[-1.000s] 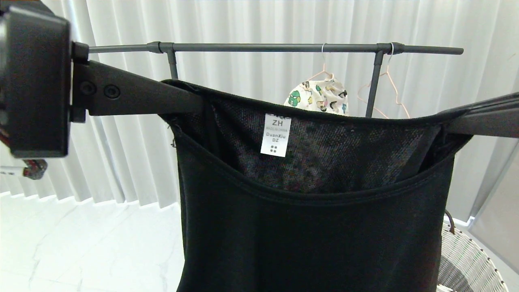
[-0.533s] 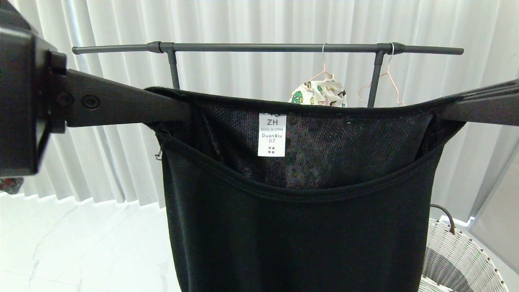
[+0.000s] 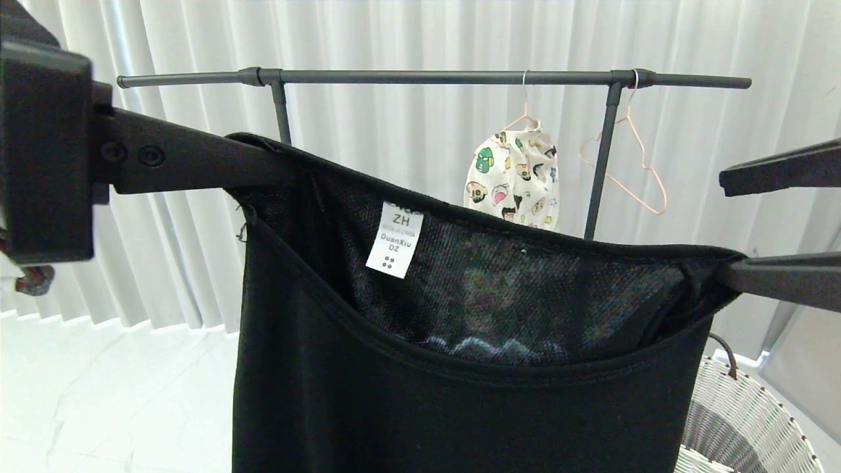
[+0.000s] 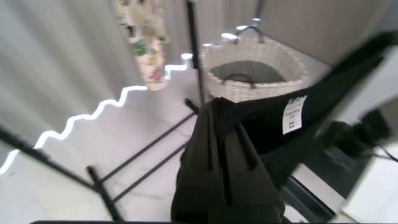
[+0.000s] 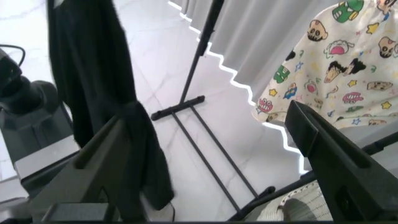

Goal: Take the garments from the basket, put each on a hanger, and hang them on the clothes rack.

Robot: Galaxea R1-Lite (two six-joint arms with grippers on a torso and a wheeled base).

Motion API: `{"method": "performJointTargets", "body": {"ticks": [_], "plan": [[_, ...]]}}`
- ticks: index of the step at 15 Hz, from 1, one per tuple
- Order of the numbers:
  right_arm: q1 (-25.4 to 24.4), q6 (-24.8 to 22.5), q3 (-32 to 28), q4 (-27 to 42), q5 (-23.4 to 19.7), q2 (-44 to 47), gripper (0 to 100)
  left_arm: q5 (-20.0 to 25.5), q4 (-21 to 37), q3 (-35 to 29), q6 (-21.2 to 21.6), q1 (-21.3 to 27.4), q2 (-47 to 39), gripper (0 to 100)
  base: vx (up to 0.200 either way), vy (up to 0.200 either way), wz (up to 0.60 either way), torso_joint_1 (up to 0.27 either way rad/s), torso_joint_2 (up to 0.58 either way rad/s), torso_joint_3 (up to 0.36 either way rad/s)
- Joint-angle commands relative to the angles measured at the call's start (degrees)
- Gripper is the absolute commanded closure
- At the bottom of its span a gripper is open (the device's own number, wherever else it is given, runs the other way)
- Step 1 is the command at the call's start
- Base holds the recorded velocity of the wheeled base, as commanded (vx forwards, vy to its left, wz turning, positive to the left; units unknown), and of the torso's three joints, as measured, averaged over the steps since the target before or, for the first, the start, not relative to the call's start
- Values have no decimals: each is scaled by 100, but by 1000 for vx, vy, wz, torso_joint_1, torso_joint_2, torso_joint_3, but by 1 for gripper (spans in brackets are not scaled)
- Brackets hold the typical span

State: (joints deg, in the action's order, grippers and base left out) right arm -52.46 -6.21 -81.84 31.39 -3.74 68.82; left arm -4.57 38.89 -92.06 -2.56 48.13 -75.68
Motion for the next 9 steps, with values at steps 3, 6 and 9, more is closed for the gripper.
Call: {"method": "performJointTargets", "body": {"ticks": [3, 6, 9], "plan": [[7, 14, 379, -10, -30, -466, 0, -281, -4, 31, -16, -199, -131, 100, 0, 0, 0, 0, 0, 0], [438, 14, 616, 25, 260, -562, 0, -369, 5, 154, 19, -199, -43, 100, 0, 0, 0, 0, 0, 0], [1827, -21, 748, 711, 2264, -413, 0, -932, 5, 558, 608, -620, 220, 100, 0, 0, 0, 0, 0, 0]]}}
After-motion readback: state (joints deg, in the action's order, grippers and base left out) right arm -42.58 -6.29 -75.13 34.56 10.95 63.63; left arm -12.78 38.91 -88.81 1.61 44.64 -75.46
